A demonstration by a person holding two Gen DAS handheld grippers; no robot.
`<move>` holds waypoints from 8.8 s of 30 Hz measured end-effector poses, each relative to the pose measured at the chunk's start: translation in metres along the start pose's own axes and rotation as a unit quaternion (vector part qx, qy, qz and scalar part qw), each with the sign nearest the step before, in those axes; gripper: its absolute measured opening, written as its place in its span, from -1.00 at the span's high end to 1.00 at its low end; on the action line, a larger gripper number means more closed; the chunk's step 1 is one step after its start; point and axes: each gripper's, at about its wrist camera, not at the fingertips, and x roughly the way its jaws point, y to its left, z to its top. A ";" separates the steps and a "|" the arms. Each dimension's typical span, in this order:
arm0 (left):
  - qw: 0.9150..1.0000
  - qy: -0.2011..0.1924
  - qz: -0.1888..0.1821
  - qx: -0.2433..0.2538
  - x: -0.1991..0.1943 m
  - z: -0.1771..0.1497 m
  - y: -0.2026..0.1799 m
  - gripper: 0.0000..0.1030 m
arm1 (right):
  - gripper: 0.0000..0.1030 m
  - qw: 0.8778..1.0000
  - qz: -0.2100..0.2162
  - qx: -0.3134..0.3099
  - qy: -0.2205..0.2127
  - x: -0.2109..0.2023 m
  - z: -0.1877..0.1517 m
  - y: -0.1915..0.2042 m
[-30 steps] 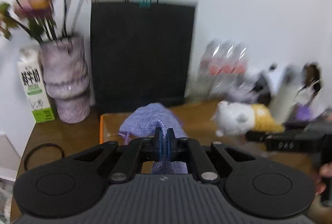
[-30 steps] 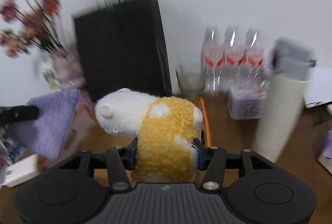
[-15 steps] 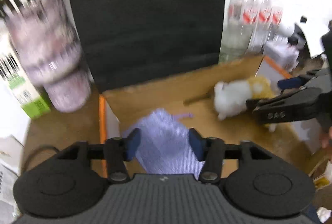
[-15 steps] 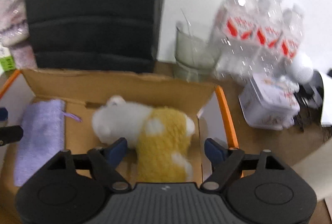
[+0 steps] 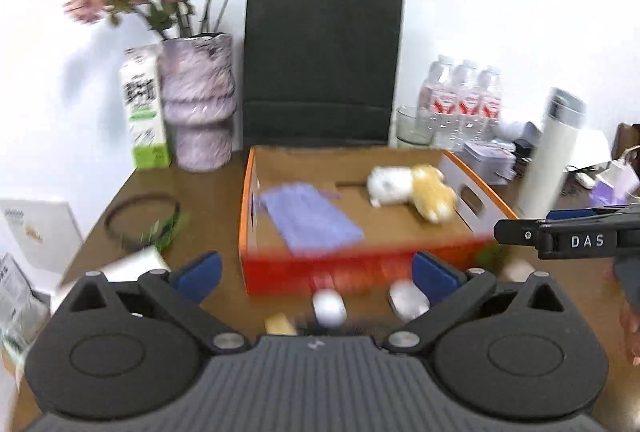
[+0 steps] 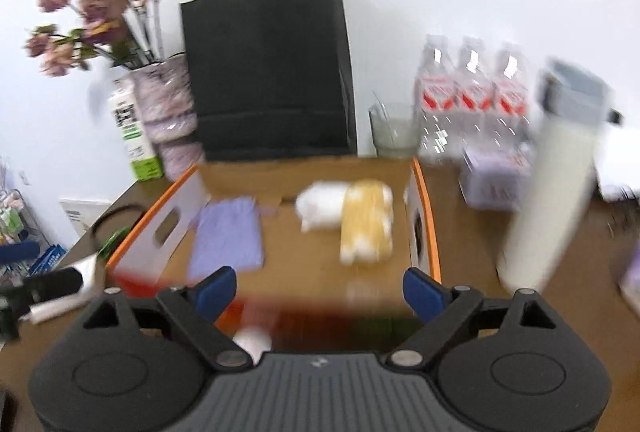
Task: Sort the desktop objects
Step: 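Grasp the iridescent bag with the right tool while the left tool grasps the white plastic box, then carry the bag and plastic box into the cardboard box and release both, then grasp the navy zip case with the right tool while the left tool grasps the black cable, then carry the zip case and cable into the cardboard box and release both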
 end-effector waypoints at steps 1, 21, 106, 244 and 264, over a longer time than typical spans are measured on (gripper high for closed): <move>1.000 -0.011 -0.002 -0.003 -0.015 -0.020 -0.005 -1.00 | -0.75 1.000 0.000 -0.002 -0.006 -0.014 -0.018 0.002; 1.000 0.007 0.006 -0.001 -0.051 -0.145 0.004 -1.00 | -0.79 0.998 -0.028 0.008 -0.062 -0.102 -0.197 0.022; 0.998 0.064 -0.002 -0.007 0.162 0.115 0.042 -0.30 | 0.17 0.996 0.074 -0.047 -0.003 0.084 0.085 0.069; 0.993 0.063 -0.093 0.027 -0.102 -0.168 -0.002 0.57 | -0.50 0.993 0.018 -0.118 -0.005 -0.132 -0.202 0.069; 0.996 0.065 -0.063 0.012 -0.091 -0.166 -0.002 0.56 | -0.58 0.992 0.037 -0.117 0.036 -0.103 -0.201 0.084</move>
